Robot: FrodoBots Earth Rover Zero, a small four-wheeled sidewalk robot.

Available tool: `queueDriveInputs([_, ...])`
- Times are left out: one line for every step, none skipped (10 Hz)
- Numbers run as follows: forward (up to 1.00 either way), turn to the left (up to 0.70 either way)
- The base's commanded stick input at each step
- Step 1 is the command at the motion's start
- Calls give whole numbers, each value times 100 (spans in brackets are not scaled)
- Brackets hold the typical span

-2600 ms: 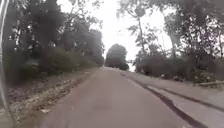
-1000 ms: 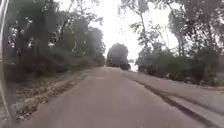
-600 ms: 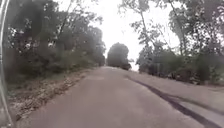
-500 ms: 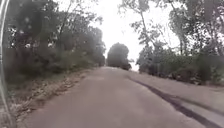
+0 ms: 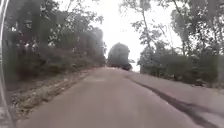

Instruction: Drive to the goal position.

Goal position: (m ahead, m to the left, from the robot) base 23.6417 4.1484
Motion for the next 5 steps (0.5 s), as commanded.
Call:
queueDriveInputs([70,0])
queueDriveInputs([70,0])
queueDriveInputs([70,0])
queueDriveInputs([70,0])
queueDriveInputs([70,0])
